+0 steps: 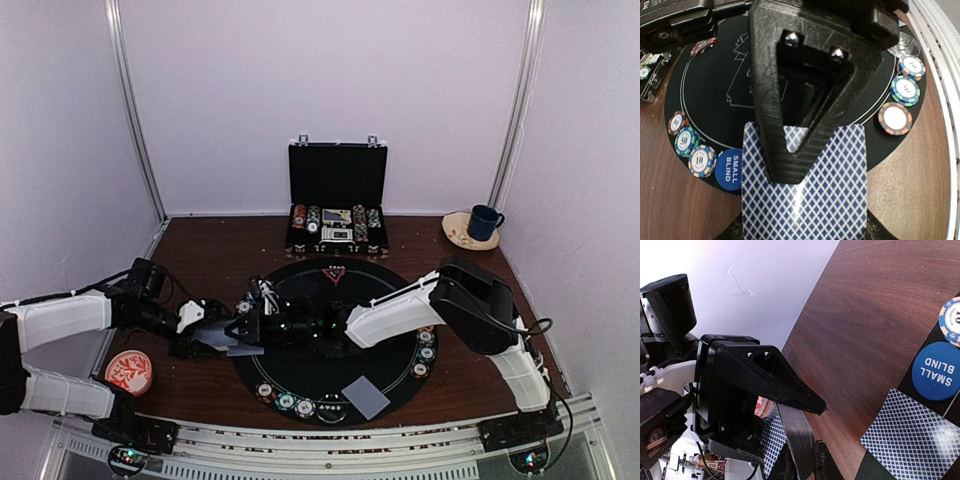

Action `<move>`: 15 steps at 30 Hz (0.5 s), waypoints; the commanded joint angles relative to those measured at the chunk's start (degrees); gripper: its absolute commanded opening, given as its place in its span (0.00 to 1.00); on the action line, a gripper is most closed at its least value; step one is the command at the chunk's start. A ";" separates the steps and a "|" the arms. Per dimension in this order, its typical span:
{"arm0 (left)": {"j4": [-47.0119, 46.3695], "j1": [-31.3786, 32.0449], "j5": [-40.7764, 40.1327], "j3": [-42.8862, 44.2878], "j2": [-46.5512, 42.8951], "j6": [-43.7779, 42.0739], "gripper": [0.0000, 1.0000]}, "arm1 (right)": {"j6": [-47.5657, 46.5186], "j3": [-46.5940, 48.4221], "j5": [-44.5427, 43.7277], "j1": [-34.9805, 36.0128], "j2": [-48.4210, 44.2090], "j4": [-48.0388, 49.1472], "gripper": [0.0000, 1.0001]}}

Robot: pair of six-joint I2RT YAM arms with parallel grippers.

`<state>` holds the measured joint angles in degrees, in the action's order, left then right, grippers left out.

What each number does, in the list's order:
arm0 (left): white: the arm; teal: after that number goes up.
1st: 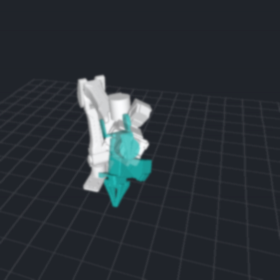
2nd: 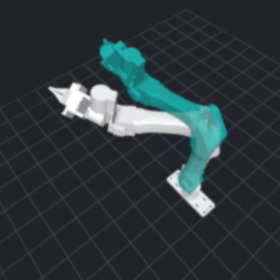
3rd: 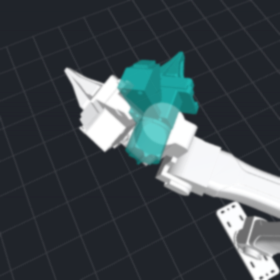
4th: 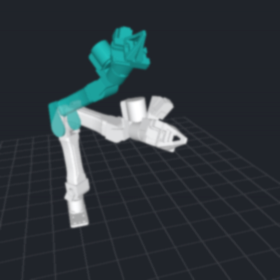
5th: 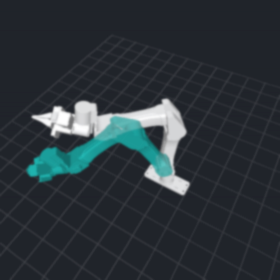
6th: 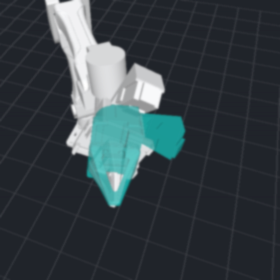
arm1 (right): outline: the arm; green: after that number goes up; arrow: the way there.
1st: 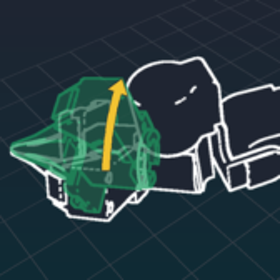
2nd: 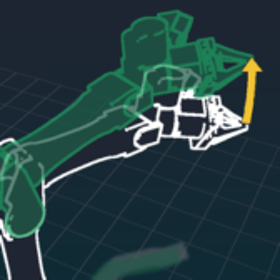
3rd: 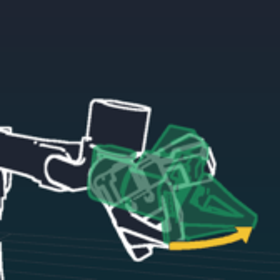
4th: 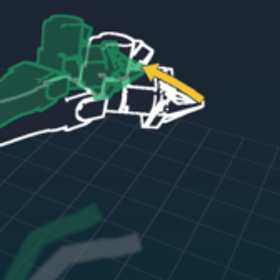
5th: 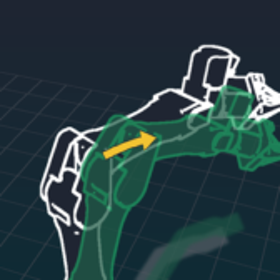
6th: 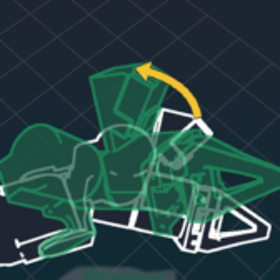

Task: Distribute texas hold em gaming equipment
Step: Pick up the poker card from the face-down deck piles.

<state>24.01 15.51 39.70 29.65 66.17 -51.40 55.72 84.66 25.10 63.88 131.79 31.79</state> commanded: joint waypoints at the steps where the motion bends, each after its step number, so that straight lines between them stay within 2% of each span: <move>1: -0.60 -0.59 -1.65 0.20 -0.04 -0.59 0.10 | 0.63 -4.31 -0.85 -1.07 -5.79 1.82 0.00; 7: -0.72 -0.62 -1.75 0.24 0.10 -0.46 0.10 | 0.35 -7.35 -2.17 -1.81 -8.08 2.36 0.00; 12: -0.88 -0.58 -1.75 0.29 0.23 -0.22 0.10 | 1.12 -5.17 -1.38 -1.73 -4.70 2.26 0.00; 15: -0.97 -0.57 -1.88 0.32 0.48 -0.20 0.10 | 1.38 -2.62 -0.75 -1.47 -2.15 1.38 0.04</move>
<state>21.54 16.80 43.51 29.69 66.17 -51.55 55.90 79.53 24.45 63.86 127.50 33.69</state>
